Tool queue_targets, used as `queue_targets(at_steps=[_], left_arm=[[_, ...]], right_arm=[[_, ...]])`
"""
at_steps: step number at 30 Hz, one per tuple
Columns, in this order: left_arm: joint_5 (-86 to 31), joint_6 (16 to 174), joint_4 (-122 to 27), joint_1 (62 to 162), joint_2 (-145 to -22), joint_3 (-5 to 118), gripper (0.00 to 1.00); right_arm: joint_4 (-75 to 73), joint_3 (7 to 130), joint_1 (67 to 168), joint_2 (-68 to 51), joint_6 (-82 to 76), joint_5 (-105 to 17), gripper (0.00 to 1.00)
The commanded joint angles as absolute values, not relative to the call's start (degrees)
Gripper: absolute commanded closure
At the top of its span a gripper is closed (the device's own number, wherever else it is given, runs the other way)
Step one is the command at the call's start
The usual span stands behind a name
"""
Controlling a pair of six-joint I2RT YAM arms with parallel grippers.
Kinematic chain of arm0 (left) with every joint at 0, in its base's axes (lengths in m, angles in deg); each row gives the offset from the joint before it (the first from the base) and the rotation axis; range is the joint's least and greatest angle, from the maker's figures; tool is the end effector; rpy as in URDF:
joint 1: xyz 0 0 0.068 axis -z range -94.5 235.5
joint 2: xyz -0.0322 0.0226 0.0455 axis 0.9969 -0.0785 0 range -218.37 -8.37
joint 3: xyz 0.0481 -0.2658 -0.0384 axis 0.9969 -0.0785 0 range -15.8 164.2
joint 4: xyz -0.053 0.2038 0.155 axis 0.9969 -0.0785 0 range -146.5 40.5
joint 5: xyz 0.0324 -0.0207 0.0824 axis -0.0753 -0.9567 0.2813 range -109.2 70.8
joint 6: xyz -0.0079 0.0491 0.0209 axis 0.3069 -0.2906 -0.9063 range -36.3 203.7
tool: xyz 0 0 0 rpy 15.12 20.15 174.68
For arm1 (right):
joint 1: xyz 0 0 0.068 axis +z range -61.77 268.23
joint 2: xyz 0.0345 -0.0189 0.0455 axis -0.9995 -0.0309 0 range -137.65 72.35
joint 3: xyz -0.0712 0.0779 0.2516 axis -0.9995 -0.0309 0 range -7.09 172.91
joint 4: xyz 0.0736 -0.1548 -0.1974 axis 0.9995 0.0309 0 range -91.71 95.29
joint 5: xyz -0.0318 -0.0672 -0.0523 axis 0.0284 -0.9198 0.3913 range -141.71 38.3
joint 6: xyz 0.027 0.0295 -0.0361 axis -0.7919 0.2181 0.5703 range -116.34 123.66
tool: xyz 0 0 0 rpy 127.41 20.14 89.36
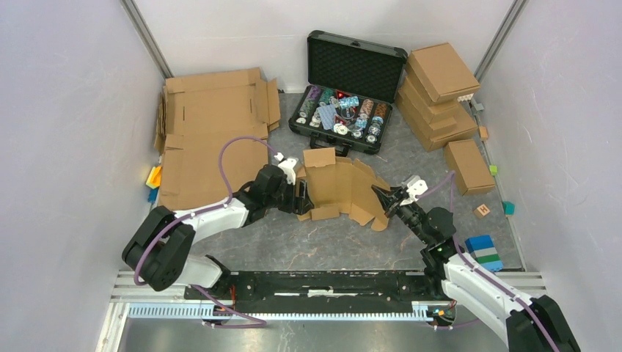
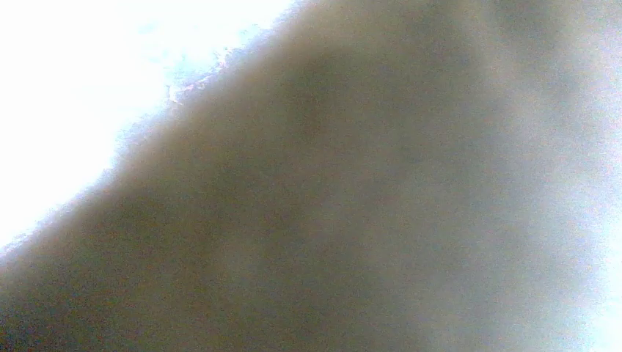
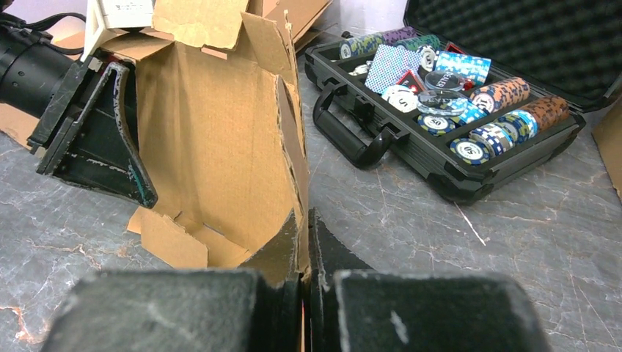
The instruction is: Fold the paper box
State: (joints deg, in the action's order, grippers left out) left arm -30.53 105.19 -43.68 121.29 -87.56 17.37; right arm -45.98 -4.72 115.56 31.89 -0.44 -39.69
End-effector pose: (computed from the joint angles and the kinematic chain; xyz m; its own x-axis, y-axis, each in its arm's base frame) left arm 0.2125 -0.1619 0.1678 -0.7419 0.0921 -0.6641 0.4550 0.7967 -0.3978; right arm 0.1361 0.0787 0.1926 0.0501 0.1046 -0.9932 -0.6381 0.7684 0.0488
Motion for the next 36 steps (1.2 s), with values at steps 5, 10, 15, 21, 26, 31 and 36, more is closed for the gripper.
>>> queue_targets(at_steps=[5,10,15,21,26,31,36], left_arm=[[-31.0,110.3,-41.7,123.2,-88.1,18.3,0.25],[-28.9,112.5,-39.6,124.4,-90.4,18.9,0.25],[-25.6,113.0,-39.5,125.8,-89.6,18.0,0.25],[-22.8,113.5,-37.3,128.8,-88.2,16.5,0.19],[-20.3,113.2,-37.0,130.3,-88.7,17.2,0.16],[-13.1,111.6,-39.8,133.8,-88.8,18.4,0.04],[-7.8,110.5,-41.4,136.9,-88.7,18.8,0.04]], right_arm=[[-50.0,-6.8,116.7,33.4,-0.2,-42.6,0.96],[-50.6,-6.8,117.9,33.7,-0.2,-42.6,0.95],[-49.5,-9.1,118.2,35.3,-0.8,-43.1,0.94],[-45.7,-9.5,118.4,36.2,-2.2,-44.5,0.89],[-42.2,-8.5,118.4,36.6,-3.7,-44.3,0.87],[-40.9,-8.8,118.4,37.0,-7.4,-41.8,0.87],[-39.5,-9.2,118.4,37.9,-9.9,-40.2,0.85]])
